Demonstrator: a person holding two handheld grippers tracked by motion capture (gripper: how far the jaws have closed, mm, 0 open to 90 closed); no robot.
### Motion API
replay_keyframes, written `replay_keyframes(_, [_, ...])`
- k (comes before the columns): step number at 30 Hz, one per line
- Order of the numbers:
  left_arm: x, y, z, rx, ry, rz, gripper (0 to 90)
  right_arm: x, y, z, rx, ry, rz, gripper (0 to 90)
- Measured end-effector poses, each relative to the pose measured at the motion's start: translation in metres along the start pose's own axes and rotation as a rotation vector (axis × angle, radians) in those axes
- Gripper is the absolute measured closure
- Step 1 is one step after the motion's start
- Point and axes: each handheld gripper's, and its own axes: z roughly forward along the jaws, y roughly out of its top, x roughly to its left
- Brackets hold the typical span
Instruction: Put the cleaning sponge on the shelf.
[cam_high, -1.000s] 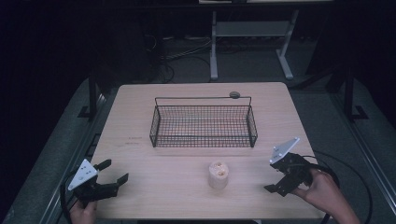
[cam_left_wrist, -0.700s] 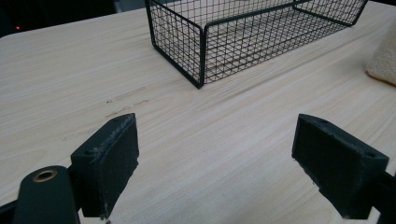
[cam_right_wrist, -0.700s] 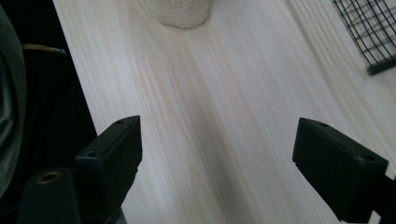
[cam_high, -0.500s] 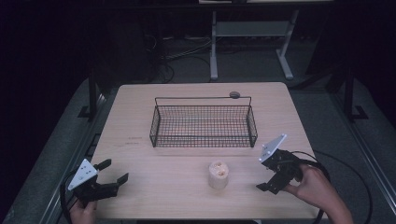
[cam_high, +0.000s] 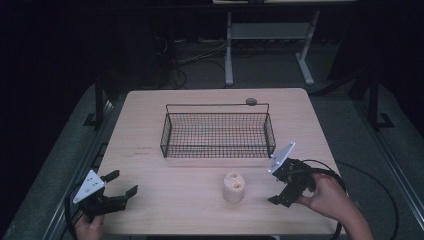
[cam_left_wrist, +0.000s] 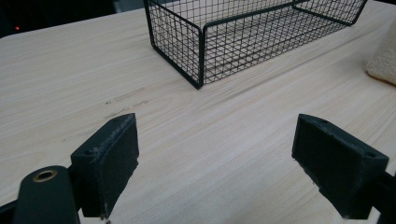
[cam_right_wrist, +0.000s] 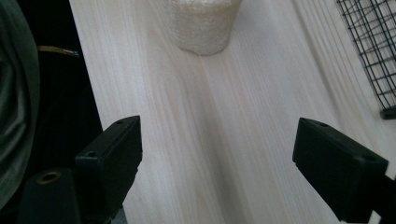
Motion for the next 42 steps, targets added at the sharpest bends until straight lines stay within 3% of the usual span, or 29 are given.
replay_keyframes(30, [-0.001,0.001,0.000,-0.005,-0.002,-0.001,14.0,0.006,0.037,0.011,0.024,0.035,-0.071,15.2])
replay_keyframes(42, [0.000,0.001,0.000,-0.006,0.000,-0.002,13.9,0.009,0.064,0.024,0.039,0.058,-0.115,15.1])
